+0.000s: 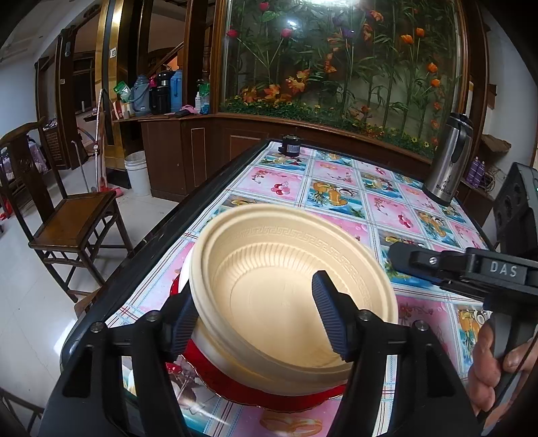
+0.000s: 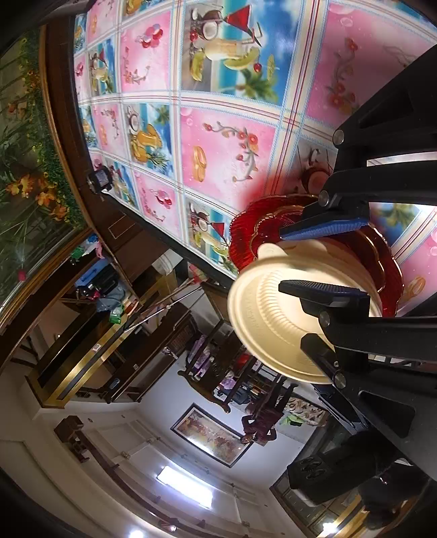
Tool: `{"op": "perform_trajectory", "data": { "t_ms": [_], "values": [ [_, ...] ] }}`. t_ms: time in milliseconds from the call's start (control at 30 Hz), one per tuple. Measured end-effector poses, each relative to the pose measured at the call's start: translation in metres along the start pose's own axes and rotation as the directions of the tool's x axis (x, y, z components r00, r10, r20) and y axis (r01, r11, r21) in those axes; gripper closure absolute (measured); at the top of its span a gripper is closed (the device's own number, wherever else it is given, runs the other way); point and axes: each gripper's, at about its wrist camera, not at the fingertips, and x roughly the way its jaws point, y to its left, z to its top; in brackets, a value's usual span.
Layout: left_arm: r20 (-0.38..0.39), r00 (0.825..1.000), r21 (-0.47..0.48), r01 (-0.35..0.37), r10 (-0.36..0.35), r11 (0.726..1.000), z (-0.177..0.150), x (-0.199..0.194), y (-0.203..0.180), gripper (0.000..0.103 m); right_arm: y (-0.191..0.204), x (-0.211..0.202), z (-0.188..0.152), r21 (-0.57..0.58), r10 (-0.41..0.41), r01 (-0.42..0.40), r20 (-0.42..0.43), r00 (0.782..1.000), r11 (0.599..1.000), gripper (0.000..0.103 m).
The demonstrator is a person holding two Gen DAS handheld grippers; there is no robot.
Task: Organize plates and bowls
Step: 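Lower the small beige bowl onto the white bowl and open the right tool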
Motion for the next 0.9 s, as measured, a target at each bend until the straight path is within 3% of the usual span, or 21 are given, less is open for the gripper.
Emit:
{"op": "perform_trajectory", "data": {
  "t_ms": [200,267,633,900],
  "values": [
    [0.001,1.0,-0.007,-0.004,0.004,1.0,0.002,-0.004,-0.003,0.037,-0.011,-0.015,0.001,0.029,0.031,-0.031,0.03,0.999,0.999,0.075],
    [0.005,1.0,-0.012,-0.01,0.01,1.0,0.003,-0.005,-0.003,0.028,-0.015,-0.019,0.001,0.036,0.032,-0.033,0.042,0.999,0.999,0.075],
    [0.019,0.999,-0.017,-0.03,0.031,0.999,0.005,-0.016,-0.005,0.023,-0.037,-0.034,0.004,0.09,0.062,-0.071,0.105,0.993,0.993,0.074],
    [0.051,0.998,-0.032,-0.039,0.04,0.999,0.01,-0.028,-0.005,0.021,-0.057,-0.033,0.005,0.164,0.092,-0.107,0.098,0.991,0.981,0.072]
  ]
}}
